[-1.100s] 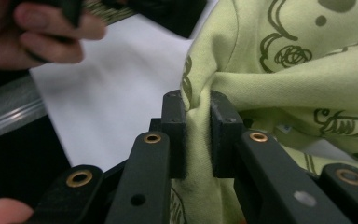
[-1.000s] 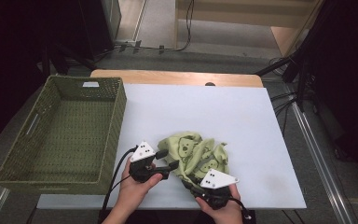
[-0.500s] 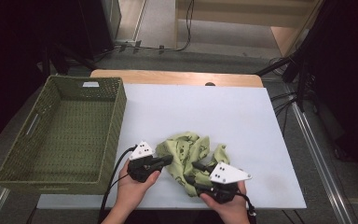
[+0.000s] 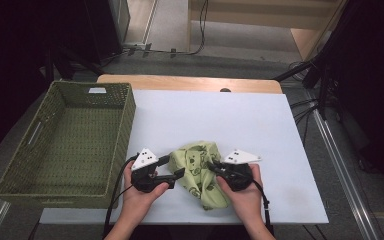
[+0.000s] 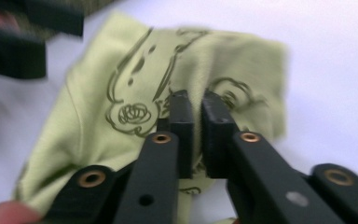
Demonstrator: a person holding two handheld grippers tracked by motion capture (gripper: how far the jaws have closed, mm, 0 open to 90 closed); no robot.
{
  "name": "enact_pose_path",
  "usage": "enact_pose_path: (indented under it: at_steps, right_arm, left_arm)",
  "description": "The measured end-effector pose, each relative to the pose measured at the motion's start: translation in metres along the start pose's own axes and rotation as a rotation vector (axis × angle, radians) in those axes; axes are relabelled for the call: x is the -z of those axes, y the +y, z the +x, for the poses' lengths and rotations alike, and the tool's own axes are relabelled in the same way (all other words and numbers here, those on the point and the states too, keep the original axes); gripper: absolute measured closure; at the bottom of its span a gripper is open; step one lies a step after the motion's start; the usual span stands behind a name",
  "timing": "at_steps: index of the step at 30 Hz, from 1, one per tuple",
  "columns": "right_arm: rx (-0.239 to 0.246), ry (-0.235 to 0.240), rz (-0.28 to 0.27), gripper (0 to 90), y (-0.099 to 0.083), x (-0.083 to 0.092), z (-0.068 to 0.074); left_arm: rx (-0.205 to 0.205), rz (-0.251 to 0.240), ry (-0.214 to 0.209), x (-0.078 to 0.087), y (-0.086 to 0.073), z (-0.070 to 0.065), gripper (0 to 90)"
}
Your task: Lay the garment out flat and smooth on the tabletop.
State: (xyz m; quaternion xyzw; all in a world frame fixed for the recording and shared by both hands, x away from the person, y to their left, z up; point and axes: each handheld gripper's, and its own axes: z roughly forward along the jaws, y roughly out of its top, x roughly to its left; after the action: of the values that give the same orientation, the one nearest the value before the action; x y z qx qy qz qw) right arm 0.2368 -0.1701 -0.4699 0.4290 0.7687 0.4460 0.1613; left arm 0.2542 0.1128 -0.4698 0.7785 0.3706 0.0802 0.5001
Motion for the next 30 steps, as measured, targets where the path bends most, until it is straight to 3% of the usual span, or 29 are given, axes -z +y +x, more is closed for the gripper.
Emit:
enact_pose_path:
  at_steps: [5, 8, 16, 22, 24, 26, 30]
  right_arm:
    - [-0.055, -0.042, -0.156, 84.0, 0.004, 0.044, -0.029]
    - [-0.097, -0.079, -0.199, 83.8, 0.0, 0.067, -0.052]
    - [-0.241, -0.226, -0.2, 83.0, -0.03, 0.103, -0.112]
    - [-0.327, -0.348, -0.129, 79.6, -0.053, 0.108, -0.143]
    - [-0.363, -0.363, -0.113, 66.5, -0.059, 0.107, -0.149]
    - [-0.363, -0.365, -0.132, 54.8, -0.057, 0.109, -0.148]
    - [-0.261, -0.309, -0.169, 44.9, -0.039, 0.106, -0.128]
  left_arm:
    - [-0.003, -0.001, 0.005, 0.0, 0.0, 0.0, 26.7]
    - [-0.003, 0.002, 0.007, -0.001, -0.001, 0.0, 26.7]
    - [0.0, 0.007, 0.013, -0.002, -0.002, 0.002, 26.7]
    - [0.004, 0.005, 0.018, -0.002, -0.002, 0.003, 24.0]
    - [0.001, 0.007, 0.017, -0.002, -0.002, 0.002, 23.9]
    - [0.003, 0.008, 0.014, -0.003, -0.002, 0.003, 23.7]
    - [0.01, 0.012, 0.016, -0.004, -0.002, 0.004, 23.7]
